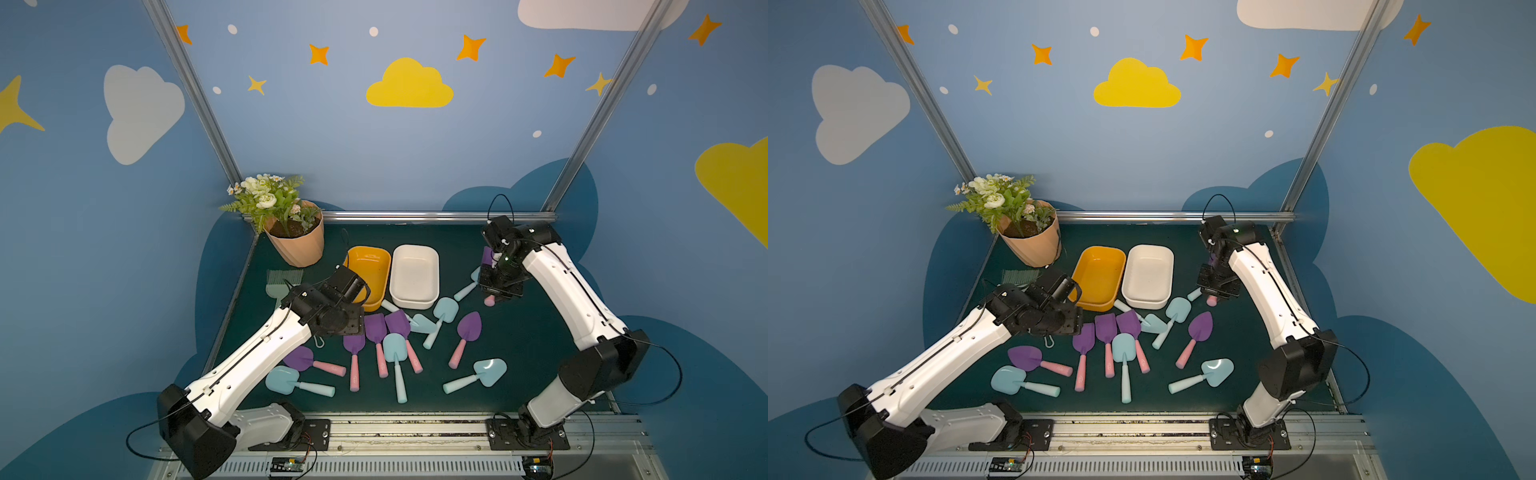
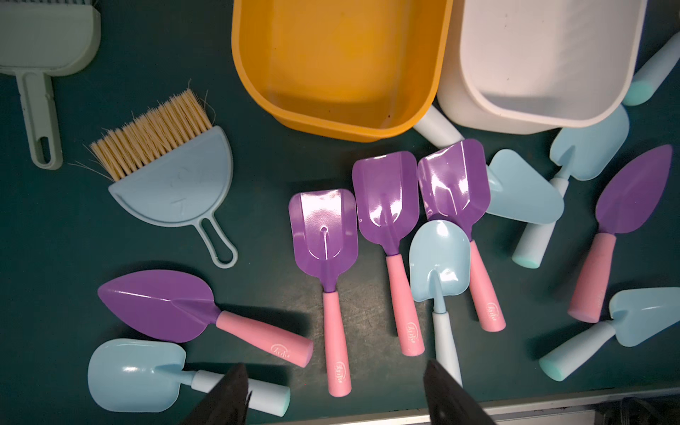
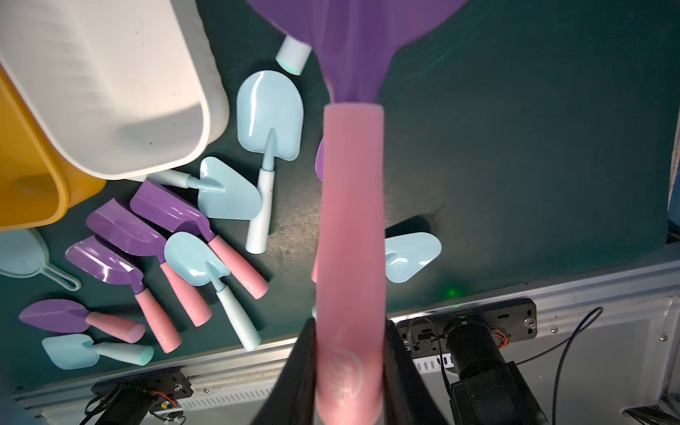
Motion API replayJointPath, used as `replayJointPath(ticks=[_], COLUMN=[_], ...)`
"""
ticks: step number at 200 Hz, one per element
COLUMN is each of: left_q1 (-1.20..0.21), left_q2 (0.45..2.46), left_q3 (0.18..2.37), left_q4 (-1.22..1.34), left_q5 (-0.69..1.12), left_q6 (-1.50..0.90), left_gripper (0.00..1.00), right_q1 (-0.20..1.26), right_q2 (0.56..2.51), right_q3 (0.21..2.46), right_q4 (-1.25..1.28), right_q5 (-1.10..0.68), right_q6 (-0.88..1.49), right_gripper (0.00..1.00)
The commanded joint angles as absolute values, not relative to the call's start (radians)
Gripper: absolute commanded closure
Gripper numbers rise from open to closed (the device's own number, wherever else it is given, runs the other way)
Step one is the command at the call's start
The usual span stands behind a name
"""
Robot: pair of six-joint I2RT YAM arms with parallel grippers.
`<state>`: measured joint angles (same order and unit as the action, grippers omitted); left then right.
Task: Sort the small shovels by color and place them into the storage box
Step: Place the shovel in the storage box.
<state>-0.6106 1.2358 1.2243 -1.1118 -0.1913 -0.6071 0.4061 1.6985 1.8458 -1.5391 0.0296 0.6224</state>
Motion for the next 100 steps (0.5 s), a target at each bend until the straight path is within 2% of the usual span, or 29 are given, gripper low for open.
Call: replayJointPath(ticks=[1,53,100], left_q1=[-0.587,-0.507,-0.469], left_q2=[1.248,1.243,1.223], left_q3=[1.263,1.267,1.258], left_q4=[-1.150,-1.152,-1.161], left_q5=[-0.173,-0.134,-0.117], left_q6=[-0.554,-0.513,-0.502], left_gripper=[0.29,0.30,0.29], right_q1=[0.444,0.514,0.550], right_q2=[1.791,2.072,2.265], right_q3=[1.969,2.287,2.448], right_q4=[-1.605,-1.628,-1.630], right_q5=[0.007,-0.059,-0.109], right_q6=[0.614,0.592,0.591], right_gripper=[1.00,1.00,1.00])
